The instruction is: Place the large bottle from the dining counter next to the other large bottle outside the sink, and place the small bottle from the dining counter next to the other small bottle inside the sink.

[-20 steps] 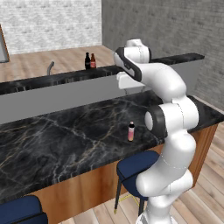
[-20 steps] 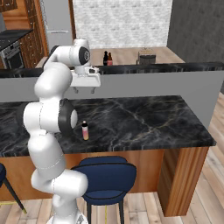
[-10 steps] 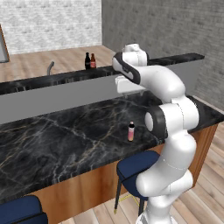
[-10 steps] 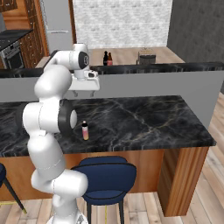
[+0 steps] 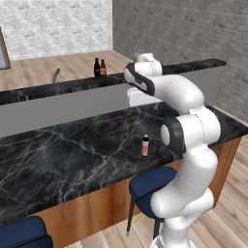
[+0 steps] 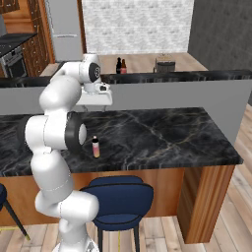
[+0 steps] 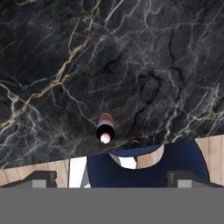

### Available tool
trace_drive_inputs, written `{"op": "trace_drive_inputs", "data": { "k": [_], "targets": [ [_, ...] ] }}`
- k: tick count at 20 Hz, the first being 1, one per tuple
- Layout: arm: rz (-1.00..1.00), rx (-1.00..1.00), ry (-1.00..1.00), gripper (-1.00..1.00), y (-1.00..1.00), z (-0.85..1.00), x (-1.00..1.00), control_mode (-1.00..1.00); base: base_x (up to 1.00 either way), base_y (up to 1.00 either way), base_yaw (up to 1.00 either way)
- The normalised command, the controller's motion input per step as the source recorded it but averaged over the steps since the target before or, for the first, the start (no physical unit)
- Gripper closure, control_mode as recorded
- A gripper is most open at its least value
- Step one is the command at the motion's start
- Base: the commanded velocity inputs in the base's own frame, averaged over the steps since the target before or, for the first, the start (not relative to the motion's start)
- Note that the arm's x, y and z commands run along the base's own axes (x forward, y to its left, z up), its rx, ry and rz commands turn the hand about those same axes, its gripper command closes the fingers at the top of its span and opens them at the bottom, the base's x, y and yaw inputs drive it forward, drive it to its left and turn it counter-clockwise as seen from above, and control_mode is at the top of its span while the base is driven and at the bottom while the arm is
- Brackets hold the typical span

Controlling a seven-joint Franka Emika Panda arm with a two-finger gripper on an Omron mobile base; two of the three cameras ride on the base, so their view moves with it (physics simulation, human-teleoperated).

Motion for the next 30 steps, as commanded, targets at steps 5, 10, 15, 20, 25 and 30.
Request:
{"op": "trace_drive_inputs", "data": {
  "k": [5,10,15,20,25,30],
  "targets": [
    [0.00,0.00,0.00,-1.00,0.05,-0.07,0.11,-1.00,0.00,0.00,0.00],
    [0.00,0.00,0.00,-1.00,0.04,-0.12,0.30,-1.00,0.00,0.00,0.00],
    [0.00,0.00,0.00,-1.00,0.00,-0.07,0.24,-1.00,0.00,0.00,0.00],
    [0.00,0.00,0.00,-1.00,0.00,-0.04,0.00,-1.00,0.00,0.00,0.00],
    [0.00,0.00,-0.01,-1.00,0.07,-0.12,-0.08,-1.00,0.00,0.00,0.00],
    [0.00,0.00,0.00,-1.00,0.06,-0.28,-0.06,-1.00,0.00,0.00,0.00]
  ]
}}
